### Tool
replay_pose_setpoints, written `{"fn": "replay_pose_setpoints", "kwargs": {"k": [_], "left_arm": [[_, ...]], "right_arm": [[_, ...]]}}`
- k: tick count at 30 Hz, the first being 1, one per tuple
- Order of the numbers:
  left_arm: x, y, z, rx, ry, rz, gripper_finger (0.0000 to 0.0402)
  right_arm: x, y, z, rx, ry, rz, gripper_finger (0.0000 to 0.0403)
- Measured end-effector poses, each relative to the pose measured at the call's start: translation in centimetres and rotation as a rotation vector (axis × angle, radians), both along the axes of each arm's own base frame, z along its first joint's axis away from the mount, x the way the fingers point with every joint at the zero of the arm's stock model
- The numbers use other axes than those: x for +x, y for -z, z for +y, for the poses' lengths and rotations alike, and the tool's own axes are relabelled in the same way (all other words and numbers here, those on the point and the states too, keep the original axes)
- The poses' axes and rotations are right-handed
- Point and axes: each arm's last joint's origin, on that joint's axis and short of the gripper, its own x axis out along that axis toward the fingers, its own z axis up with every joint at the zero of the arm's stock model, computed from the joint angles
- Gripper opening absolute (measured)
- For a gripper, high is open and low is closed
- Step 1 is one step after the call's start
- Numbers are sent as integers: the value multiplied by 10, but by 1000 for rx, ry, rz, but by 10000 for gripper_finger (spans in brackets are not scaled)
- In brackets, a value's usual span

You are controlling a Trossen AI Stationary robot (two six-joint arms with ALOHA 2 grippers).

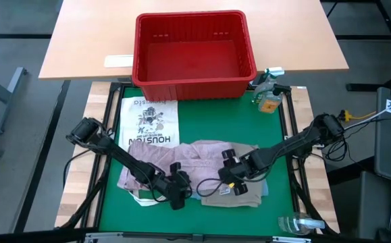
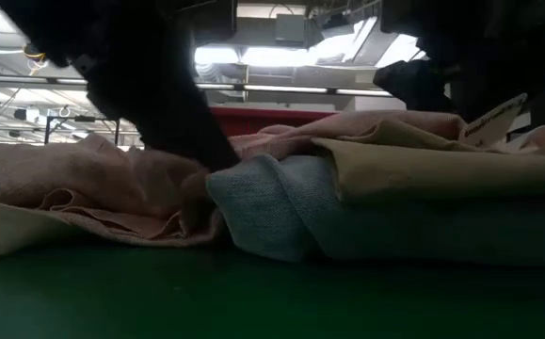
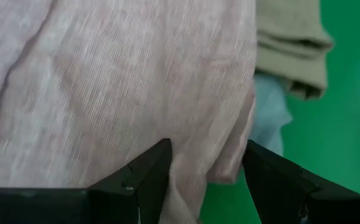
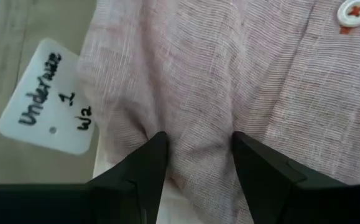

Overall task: Fold laundry
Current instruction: Fold the pink polo

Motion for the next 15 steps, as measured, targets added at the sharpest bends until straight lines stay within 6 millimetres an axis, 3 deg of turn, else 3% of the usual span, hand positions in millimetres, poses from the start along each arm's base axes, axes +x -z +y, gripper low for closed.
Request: {"fn": "replay_pose_setpoints", "kwargs": {"k": [5,15], "left_arm": [[-4,-5,2,12,1,25,195],[-9,-35,5,-28,-1,-52,195]], "right_arm": [[-3,-9,-2,-4,-15,-26,186],[-17,-58,-10,-101,-76,-84,186]]}}
